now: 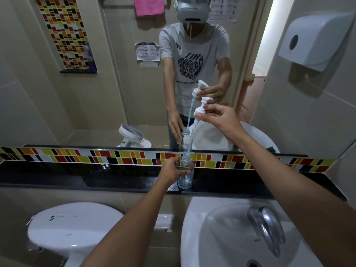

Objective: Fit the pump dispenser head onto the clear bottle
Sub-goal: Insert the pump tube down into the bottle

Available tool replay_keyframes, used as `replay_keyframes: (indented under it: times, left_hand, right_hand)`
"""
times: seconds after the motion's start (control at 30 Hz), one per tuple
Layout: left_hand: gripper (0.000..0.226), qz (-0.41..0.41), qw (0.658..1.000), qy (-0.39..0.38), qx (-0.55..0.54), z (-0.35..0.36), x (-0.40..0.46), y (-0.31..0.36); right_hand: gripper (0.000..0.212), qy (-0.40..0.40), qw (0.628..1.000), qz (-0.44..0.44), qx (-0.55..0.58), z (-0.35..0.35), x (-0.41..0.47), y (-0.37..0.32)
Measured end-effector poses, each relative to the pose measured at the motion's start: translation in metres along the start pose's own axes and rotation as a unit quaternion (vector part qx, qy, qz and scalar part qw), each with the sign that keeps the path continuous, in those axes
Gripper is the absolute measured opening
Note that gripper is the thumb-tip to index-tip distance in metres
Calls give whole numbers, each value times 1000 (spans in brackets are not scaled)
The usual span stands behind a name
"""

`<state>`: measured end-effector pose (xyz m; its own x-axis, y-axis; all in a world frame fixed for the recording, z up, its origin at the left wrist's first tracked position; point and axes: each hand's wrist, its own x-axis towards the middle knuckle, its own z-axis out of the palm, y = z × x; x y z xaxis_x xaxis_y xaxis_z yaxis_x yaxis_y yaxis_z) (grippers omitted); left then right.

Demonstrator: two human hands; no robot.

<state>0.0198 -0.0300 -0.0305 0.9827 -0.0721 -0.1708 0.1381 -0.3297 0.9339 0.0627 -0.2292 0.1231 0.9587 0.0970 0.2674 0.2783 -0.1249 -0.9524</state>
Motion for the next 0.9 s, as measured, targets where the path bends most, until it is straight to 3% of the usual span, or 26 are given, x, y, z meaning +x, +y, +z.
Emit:
replay_keyframes:
  times: [0.37,0.63,0.9]
  left_hand:
    - [66,-6,1000,6,-9,0,3,-2]
    - [61,-13,1000,14,-5,0,4,0]
    - [56,-15,999,19,26,1,6,4]
  right_hand:
    - [38,-43,998,11,-53,21,-11,36]
    - [55,-51,995,74,-41,33,-29,79]
    - [49,-74,990,95,-68,42,-38,101]
